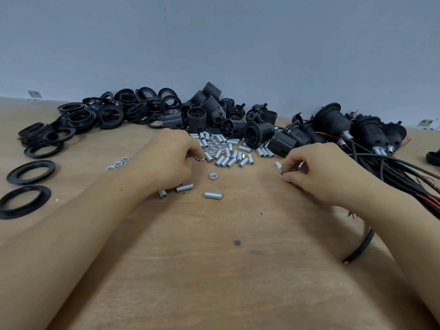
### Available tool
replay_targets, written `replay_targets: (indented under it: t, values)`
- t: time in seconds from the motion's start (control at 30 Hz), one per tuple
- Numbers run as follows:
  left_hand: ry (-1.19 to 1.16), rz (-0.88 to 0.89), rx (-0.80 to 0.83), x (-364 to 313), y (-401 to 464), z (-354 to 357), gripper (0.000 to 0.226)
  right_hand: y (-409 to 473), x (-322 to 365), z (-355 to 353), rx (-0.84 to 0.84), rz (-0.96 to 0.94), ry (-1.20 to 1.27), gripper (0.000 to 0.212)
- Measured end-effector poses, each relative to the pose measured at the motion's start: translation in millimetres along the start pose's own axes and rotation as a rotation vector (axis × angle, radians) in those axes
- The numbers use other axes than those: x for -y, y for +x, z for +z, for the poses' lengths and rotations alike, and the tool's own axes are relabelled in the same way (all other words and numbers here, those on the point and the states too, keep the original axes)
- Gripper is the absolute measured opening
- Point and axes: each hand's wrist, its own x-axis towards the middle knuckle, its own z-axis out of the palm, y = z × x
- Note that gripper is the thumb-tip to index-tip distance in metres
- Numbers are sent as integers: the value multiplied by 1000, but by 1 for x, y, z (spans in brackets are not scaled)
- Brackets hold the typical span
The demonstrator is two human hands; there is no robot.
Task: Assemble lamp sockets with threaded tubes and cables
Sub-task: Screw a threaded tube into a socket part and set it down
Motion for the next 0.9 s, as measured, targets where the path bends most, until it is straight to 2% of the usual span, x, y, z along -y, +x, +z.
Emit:
replay_targets:
  t: [0.13, 0.23, 0.3, 0.4, 0.63, 0.8, 0.9]
  values:
    - [6, -17, -1, 0, 1, -1, 23, 0, 2, 2, -8, -56, 4, 11]
    - [-26, -24, 1, -2, 1, -1, 17, -1, 4, 6, -5, -92, 130, 27]
    - [-76, -9, 26, -4, 1, -2, 16, -3, 7, 9, 0, -108, 220, 31]
    - [-141, 40, 64, -6, -2, -3, 16, -3, 12, 12, -7, -146, 270, 26]
    - [-53, 53, 77, -3, 0, 1, 13, -6, 16, 8, 25, -177, 197, 6]
    - [-87, 10, 71, -3, 0, 1, 1, -6, 19, 10, 27, -158, 195, 4]
    - [-148, -19, 82, -3, -1, 0, 13, -6, 17, 10, 36, -124, 219, 4]
